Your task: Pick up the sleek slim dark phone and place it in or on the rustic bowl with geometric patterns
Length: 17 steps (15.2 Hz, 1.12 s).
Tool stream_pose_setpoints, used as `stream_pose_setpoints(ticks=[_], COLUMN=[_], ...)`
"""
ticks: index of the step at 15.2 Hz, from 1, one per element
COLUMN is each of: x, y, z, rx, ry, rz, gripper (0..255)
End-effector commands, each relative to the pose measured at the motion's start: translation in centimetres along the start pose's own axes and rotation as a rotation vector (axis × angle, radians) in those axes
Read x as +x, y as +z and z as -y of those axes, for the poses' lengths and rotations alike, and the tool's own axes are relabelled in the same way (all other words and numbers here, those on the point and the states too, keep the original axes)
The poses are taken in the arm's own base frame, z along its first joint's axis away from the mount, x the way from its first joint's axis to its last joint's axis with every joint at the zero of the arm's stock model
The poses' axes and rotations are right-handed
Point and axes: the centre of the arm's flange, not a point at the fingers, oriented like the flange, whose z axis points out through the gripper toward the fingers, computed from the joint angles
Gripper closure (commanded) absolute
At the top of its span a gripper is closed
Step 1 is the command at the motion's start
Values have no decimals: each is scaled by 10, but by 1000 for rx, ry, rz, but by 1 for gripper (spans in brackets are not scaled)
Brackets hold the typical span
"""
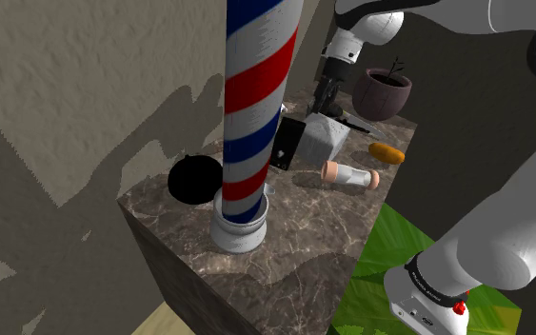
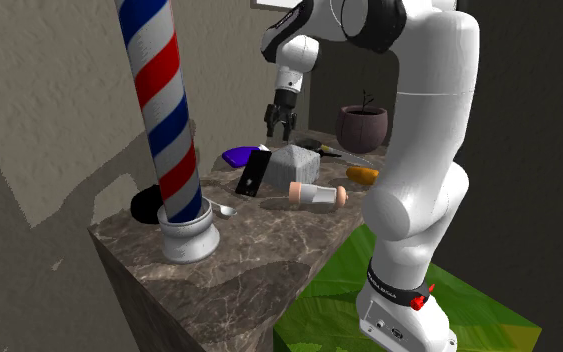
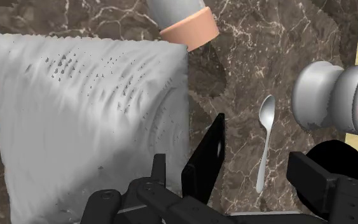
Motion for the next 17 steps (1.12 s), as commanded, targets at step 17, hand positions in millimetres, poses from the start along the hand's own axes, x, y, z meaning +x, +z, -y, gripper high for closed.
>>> stream_pose_setpoints(ticks=[17], x=[72], y=[52], z=[-41], rx=[129], ry=[-62], rz=[-38], gripper=[0])
